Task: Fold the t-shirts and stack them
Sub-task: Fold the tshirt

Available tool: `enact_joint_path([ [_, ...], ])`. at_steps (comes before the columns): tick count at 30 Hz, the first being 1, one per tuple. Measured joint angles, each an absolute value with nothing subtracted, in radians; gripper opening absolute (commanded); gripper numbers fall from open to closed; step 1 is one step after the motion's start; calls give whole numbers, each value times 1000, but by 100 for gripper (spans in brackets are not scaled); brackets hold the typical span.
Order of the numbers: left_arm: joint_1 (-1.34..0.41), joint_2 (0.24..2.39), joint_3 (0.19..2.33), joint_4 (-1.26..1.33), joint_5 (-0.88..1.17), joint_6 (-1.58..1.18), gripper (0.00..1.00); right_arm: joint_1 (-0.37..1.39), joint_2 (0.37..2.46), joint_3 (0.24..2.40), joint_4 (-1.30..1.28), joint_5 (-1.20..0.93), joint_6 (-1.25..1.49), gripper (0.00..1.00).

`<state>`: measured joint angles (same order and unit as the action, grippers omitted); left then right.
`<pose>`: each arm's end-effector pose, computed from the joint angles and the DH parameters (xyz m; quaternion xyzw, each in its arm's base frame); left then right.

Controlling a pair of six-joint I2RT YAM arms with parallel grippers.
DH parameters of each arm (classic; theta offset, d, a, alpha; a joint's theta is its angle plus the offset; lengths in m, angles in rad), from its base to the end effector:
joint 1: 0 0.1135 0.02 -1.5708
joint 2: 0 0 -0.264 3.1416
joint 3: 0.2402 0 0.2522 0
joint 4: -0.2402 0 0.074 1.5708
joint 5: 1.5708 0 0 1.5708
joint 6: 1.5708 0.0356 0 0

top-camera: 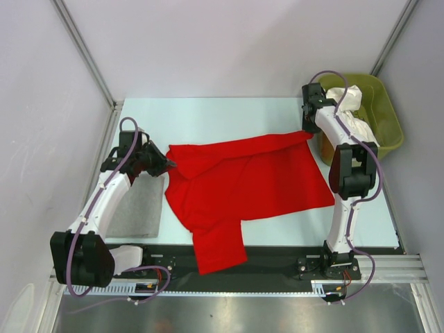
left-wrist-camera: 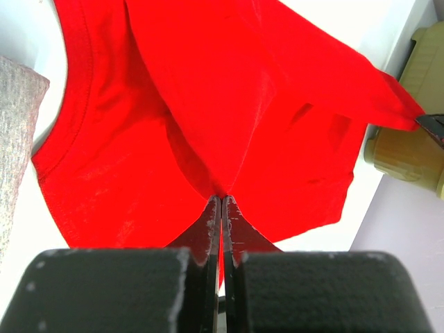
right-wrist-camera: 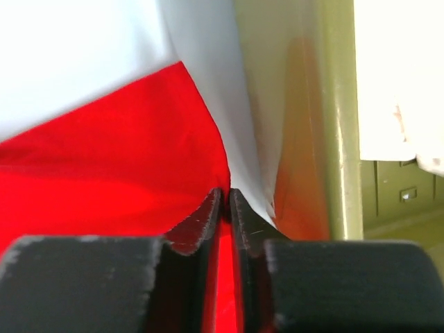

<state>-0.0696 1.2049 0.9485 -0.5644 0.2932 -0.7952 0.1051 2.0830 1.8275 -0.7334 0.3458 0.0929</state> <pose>0.2501 -0.0277 0.2769 -0.2767 0.8796 -0.2753 0.2720 0.4594 0.0363 0.2500 0.0436 0.9440 -0.1361 0.2975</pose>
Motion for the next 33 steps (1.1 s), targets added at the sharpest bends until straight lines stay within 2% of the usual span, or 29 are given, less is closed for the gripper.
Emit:
enact_joint_path([
  [1,-70,1205,948,-564,294,-795,0,108,2083,1827,-737,352,98,22],
  [2,-70,1204,948,-564,294,-795,0,112,2083,1823,-743,359,102,31],
  [5,-70,1204,948,-564,294,-795,0,127,2083,1807,-772,388,128,44],
  [10,-70,1204,948,-564,294,-795,0,189,2082,1763,-823,427,167,53],
  [13,-70,1206,948,-564,295,-795,1,237,2062,1757,-820,353,188,55],
  [15,-70,1212,948,-563,295,-795,0,270,2018,1722,-786,232,208,55],
  [21,-70,1269,960,-548,292,-780,0,381,1787,1344,-414,-237,372,54],
  [27,-70,1412,1091,-530,277,-732,0,474,1836,1230,-142,-500,544,55],
  [33,-70,1577,1224,-491,260,-699,0,519,1952,1227,90,-617,723,53],
])
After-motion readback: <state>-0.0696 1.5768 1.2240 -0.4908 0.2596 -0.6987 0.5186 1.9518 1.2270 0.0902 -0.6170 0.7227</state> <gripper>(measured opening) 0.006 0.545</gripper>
